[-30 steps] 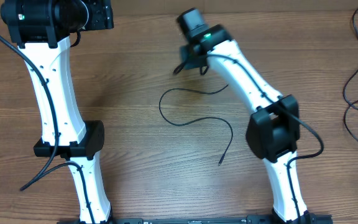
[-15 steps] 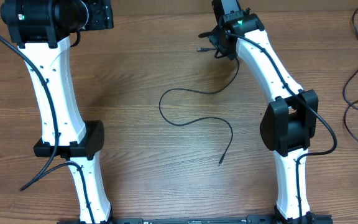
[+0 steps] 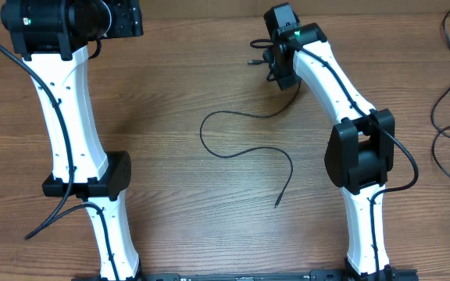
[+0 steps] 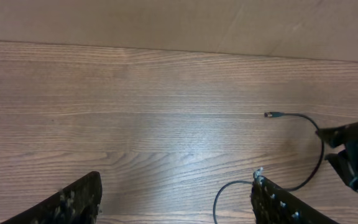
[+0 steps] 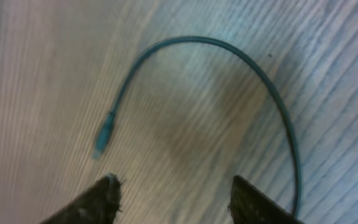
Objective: Untangle cables
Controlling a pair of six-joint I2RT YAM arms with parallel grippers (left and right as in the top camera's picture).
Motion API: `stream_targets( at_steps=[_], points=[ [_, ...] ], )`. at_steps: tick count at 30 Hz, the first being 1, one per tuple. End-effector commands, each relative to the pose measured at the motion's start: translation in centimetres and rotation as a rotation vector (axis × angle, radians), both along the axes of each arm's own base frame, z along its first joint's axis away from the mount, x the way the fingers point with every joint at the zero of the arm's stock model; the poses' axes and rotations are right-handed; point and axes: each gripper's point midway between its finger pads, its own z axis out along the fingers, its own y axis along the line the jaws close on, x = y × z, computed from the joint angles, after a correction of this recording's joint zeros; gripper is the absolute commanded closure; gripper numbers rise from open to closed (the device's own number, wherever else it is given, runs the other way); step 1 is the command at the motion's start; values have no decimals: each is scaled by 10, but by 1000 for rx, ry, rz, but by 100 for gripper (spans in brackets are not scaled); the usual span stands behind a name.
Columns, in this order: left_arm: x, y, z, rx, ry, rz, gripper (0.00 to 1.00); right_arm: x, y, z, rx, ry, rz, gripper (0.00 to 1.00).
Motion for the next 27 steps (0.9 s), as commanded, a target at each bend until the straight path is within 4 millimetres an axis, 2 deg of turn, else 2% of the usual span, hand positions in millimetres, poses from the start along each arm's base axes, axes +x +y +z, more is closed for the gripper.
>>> stream_targets(
  at_steps=[1,6,9,14,19,23,27],
  points=[
    [-6,-3,11,11,-27,-24,23,-10,-4,-22,-6,50,-53,48],
    [-6,-3,11,11,-27,-24,24,-42,-9,-59,-1,170,-113,47],
    [-6,-3,11,11,-27,-24,23,-61,-8,-84,17,234,-118,43],
    [-6,-3,11,10,-27,-26,24,-83,-13,-111,9,297,-119,43],
    [-6,-4,11,6,-27,-30,24,-95,-16,-126,3,320,-120,53],
    [-6,-5,11,5,-27,-30,25,-99,-18,-132,0,324,-120,52],
    [-6,-5,11,5,-27,-32,25,-102,-19,-138,-1,326,-120,44]
  ],
)
